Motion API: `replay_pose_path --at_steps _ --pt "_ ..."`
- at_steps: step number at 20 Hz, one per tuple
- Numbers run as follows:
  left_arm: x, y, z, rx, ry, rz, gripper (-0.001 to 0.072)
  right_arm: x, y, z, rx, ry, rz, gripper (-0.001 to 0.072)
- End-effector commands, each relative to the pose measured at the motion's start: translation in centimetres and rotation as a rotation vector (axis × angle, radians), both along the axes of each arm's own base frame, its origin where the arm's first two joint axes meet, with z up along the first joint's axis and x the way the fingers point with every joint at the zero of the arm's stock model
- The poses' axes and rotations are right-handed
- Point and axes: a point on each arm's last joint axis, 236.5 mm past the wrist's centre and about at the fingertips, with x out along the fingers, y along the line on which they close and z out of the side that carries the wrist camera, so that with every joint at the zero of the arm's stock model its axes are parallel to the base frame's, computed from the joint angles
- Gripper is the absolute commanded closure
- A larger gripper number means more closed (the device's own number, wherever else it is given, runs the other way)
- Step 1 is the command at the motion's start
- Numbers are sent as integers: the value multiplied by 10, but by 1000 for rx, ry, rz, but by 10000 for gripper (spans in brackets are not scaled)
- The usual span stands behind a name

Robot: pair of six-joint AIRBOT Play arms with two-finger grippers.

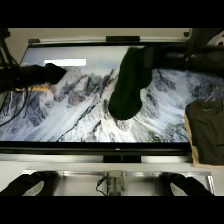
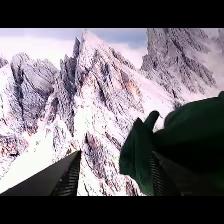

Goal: Fold the shirts.

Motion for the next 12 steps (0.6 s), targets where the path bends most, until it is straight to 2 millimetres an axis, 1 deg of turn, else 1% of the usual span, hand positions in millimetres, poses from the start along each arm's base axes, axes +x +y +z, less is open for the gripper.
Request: replay_pose_path --at_steps 1,2,3,4,5,6,7,8,9,10,11,12 --pt "0 24 61 -25 -121 58 179 -21 -5 119 154 -279 -27 641" --pt "-3 28 85 -36 -174 65 180 -27 -13 153 199 -365 -58 641" --pt "-8 28 107 -46 -222 65 180 -33 -20 183 244 -439 -88 641" --pt "-11 29 122 -54 -253 63 180 -39 -26 201 272 -486 -105 641" --pt "-14 29 131 -56 -271 63 180 -41 -27 206 280 -494 -108 641" --pt "-16 30 131 -50 -271 63 179 -40 -24 199 272 -465 -97 641" --pt "-16 33 124 -23 -250 67 180 -38 -15 181 242 -401 -56 641" --pt "-17 38 109 23 -204 70 180 -36 -1 155 207 -303 0 641" --pt "-18 46 91 72 -139 91 180 -35 18 119 146 -188 70 641" --pt "-19 58 73 116 -70 126 180 -36 41 81 75 -86 145 641" --pt "-21 73 54 183 -3 161 180 -37 68 35 -11 17 214 641" --pt "-23 89 38 259 54 195 180 -40 99 -15 -112 102 274 641"
